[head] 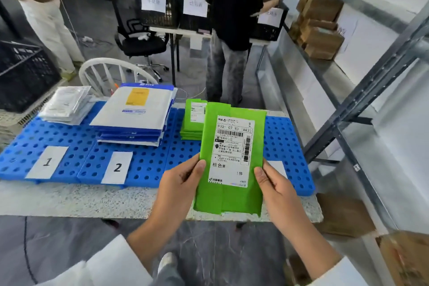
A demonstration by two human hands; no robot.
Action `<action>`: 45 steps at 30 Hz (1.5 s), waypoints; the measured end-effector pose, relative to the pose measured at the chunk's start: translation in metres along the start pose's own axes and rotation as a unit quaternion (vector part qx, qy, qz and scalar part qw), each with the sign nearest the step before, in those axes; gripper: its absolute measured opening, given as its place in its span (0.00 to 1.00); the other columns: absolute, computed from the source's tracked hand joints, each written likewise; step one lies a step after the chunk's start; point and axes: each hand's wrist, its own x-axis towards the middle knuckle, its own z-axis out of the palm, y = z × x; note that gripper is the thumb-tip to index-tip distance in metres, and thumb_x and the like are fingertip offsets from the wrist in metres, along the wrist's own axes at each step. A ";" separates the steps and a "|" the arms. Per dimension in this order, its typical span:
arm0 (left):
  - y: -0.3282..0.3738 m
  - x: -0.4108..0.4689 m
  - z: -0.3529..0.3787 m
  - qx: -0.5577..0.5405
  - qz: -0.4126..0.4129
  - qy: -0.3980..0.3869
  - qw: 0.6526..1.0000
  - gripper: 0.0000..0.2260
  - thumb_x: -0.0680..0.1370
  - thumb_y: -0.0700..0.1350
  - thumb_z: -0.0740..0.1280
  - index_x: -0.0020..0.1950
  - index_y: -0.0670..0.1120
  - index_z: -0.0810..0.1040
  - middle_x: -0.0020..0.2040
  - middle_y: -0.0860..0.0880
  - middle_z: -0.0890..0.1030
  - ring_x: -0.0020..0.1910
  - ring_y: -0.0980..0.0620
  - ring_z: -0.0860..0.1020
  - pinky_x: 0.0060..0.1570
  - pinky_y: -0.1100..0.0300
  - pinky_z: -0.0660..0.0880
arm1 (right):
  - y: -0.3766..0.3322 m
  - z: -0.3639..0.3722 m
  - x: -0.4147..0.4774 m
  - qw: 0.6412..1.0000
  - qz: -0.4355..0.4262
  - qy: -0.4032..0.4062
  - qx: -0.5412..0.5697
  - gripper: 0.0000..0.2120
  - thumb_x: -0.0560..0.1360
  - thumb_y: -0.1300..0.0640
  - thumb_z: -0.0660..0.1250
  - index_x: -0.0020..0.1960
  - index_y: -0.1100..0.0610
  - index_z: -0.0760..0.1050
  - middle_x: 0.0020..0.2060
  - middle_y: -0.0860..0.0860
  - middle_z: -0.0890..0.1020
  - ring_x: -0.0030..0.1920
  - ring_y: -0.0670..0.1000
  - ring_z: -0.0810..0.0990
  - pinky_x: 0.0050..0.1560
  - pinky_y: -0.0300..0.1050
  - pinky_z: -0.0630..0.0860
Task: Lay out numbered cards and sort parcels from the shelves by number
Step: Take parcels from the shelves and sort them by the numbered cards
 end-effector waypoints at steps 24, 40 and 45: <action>-0.021 0.261 0.017 0.016 -0.062 -0.057 0.996 0.20 0.81 0.46 0.63 0.35 0.68 0.80 0.36 0.62 0.77 0.38 0.60 0.72 0.42 0.65 0.71 | -0.009 0.037 0.243 0.991 0.083 0.086 0.060 0.20 0.81 0.51 0.58 0.73 0.50 0.65 0.58 0.34 0.73 0.49 0.28 0.69 0.44 0.16 0.66; -0.077 0.388 0.065 0.133 -0.124 -0.046 0.982 0.18 0.79 0.45 0.66 0.35 0.35 0.67 0.29 0.47 0.62 0.28 0.54 0.59 0.30 0.61 0.56 | 0.071 0.040 0.390 0.964 0.204 0.056 0.159 0.23 0.80 0.52 0.64 0.73 0.53 0.67 0.66 0.45 0.74 0.63 0.46 0.73 0.64 0.44 0.71; -0.111 0.414 0.067 0.156 -0.172 -0.015 0.972 0.13 0.79 0.44 0.68 0.38 0.38 0.75 0.29 0.49 0.67 0.27 0.55 0.61 0.30 0.61 0.59 | 0.090 0.068 0.408 0.949 0.258 0.061 0.171 0.22 0.81 0.56 0.62 0.74 0.58 0.65 0.60 0.45 0.73 0.60 0.46 0.73 0.59 0.40 0.70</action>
